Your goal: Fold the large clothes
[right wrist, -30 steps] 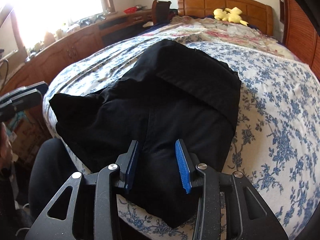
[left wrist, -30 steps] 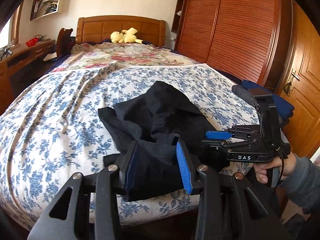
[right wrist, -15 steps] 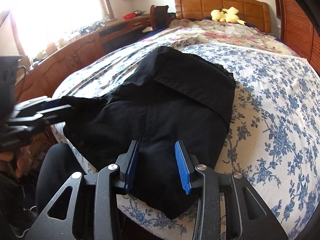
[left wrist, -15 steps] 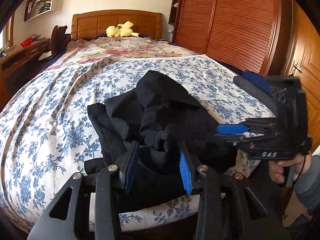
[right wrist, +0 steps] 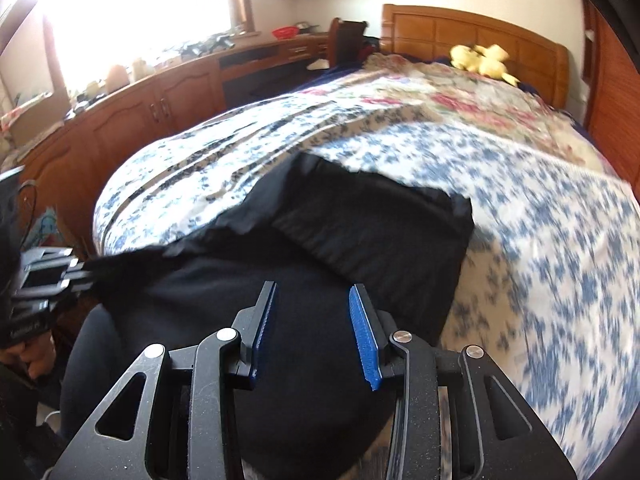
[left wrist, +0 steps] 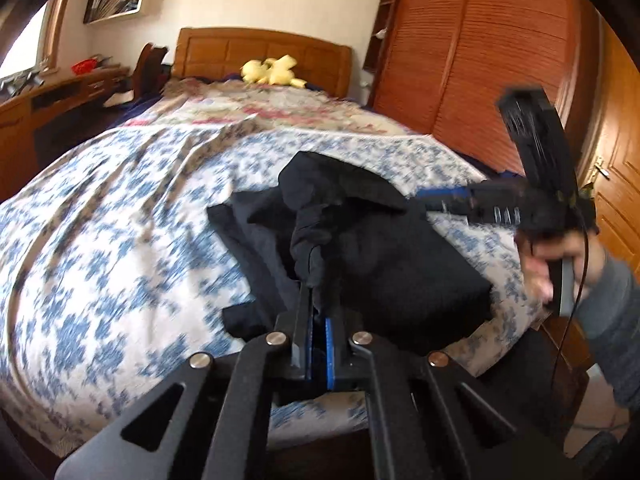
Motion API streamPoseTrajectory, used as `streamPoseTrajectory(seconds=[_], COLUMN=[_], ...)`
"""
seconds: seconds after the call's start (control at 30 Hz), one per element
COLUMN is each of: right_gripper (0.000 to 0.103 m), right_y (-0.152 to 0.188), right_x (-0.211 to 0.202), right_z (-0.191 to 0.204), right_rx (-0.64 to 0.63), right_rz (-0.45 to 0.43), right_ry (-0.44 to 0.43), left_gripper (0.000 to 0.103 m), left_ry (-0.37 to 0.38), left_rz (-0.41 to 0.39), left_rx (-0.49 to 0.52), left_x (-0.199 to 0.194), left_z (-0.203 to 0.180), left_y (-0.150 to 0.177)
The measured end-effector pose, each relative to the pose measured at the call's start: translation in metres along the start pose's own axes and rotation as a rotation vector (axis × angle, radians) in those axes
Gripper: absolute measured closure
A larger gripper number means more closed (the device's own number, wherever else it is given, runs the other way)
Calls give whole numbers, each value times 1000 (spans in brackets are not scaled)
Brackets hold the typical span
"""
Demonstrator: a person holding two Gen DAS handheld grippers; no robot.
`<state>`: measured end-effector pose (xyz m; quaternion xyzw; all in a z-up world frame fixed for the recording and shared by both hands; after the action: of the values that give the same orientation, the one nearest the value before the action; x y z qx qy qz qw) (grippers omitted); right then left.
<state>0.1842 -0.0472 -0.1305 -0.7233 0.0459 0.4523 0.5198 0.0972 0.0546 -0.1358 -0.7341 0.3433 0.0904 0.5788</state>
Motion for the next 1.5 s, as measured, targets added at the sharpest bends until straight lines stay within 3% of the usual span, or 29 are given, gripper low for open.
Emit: streamPoseTrajectory(seconds=[0.23, 0.43, 0.6, 0.8, 1.0, 1.2, 1.5], right_gripper=[67, 66, 66, 66, 58, 51, 26], right_y=[-36, -17, -11, -14, -16, -6, 2], right_x=[60, 112, 103, 72, 55, 70, 97], right_z=[22, 18, 10, -9, -47, -76, -94], right_rx=[-91, -120, -104, -75, -21, 36, 102], right_rz=[87, 243, 207, 104, 3, 33, 77], right_ry=[-21, -29, -32, -5, 37, 42, 6], left_gripper=[100, 100, 100, 94, 89, 89, 89], left_ry=[-6, -1, -21, -32, -101, -157, -180], left_rz=[35, 54, 65, 82, 102, 125, 145], left_rx=[-40, -52, -49, -94, -88, -70, -51], left_x=[5, 10, 11, 10, 7, 13, 14], left_z=[15, 19, 16, 19, 18, 15, 14], left_y=[26, 29, 27, 21, 12, 10, 10])
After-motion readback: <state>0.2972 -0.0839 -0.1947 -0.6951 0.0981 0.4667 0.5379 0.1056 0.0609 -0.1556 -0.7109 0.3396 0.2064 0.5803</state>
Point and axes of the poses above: each gripper's, at about its wrist camera, not at the fingertips, and x roughly the way its jaws point, z to its left, y to its underside, the point moved 5 cm from there along x, roughly the way its jaws point, and after that the axes turned 10 degrees about y, right-handed, at the moved point
